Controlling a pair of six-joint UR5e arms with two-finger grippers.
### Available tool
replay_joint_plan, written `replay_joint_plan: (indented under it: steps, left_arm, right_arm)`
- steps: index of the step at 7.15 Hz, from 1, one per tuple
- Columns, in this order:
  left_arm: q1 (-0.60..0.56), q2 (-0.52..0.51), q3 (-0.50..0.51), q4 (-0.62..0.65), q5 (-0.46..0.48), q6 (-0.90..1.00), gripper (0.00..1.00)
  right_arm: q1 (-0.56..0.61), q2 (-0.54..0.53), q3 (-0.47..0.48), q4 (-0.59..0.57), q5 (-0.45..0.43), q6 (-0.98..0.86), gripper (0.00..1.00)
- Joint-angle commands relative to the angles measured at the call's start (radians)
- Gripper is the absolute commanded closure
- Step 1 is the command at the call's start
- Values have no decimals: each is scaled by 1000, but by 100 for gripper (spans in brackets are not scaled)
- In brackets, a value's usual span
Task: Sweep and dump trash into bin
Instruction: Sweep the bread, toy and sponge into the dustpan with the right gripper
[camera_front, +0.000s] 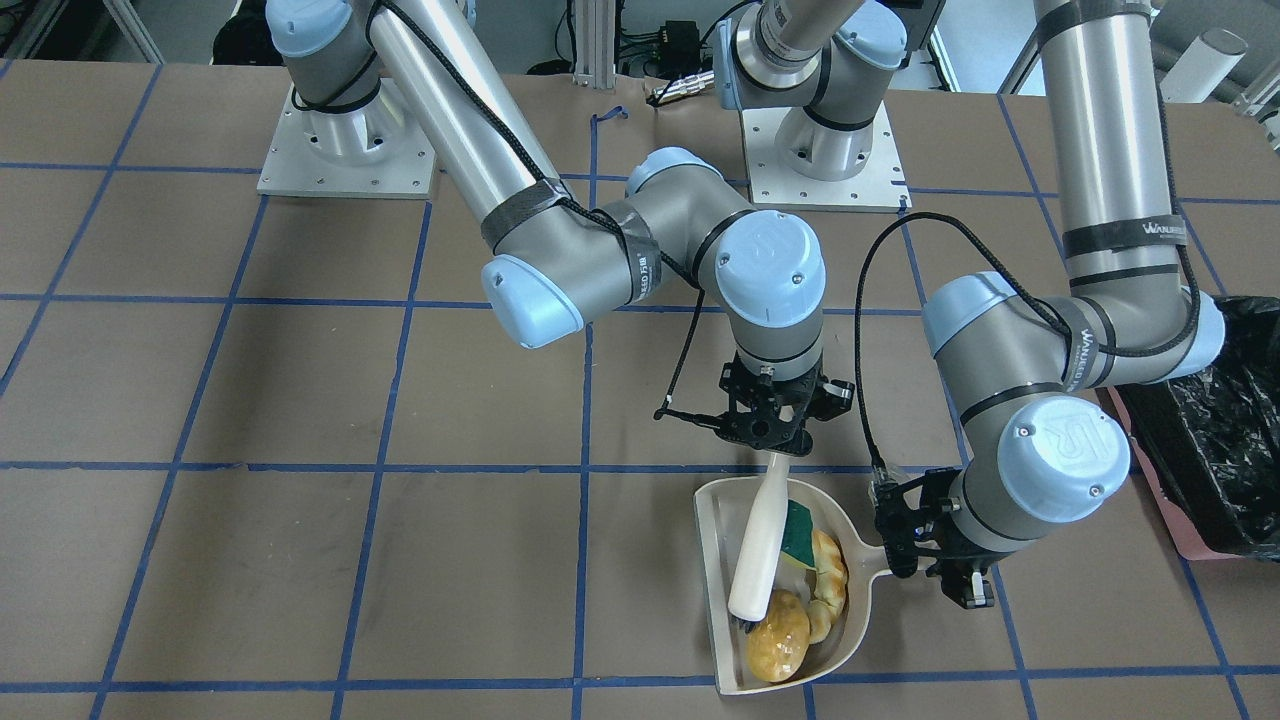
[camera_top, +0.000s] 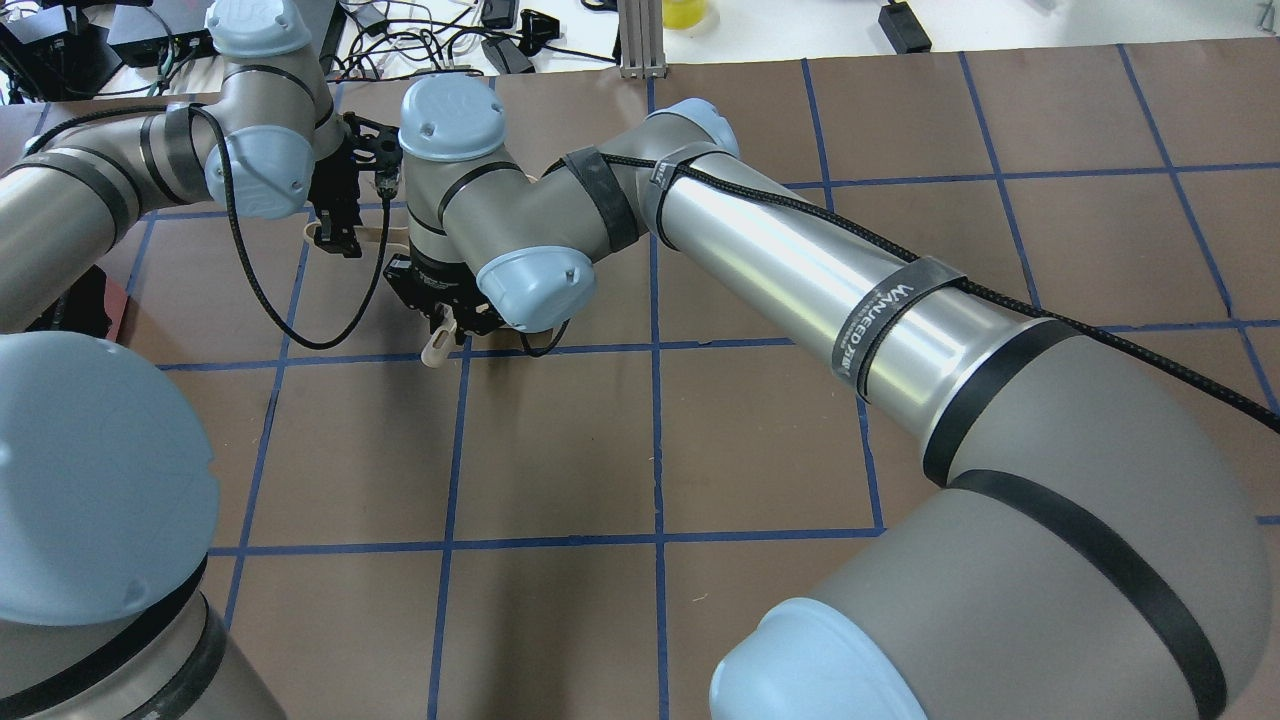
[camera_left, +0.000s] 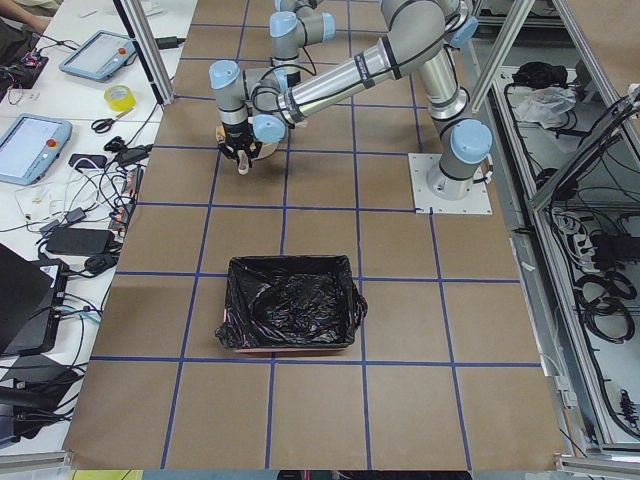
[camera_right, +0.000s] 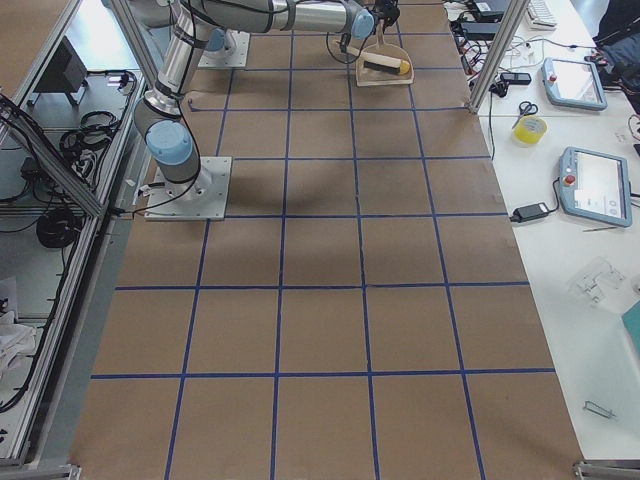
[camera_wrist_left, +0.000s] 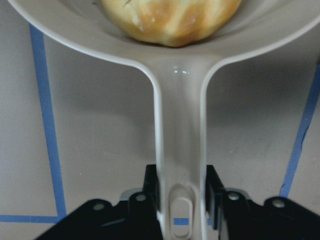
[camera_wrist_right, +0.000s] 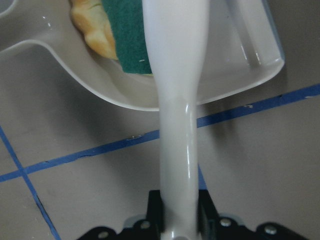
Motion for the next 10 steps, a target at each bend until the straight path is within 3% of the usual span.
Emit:
replay_joint_plan:
  steps: [1,5,10]
  left_arm:
    - [0,2,-1,0,-3,1,100]
    - [0,3,-3,0,-10,1,100]
    - [0,5,-7,1,-15,5,100]
  right_arm:
    - [12,27,-47,-3,10,25,89]
    - [4,11,-41,189,-129,-79,89]
    - [-94,-100,-30,320,-170,-252,88]
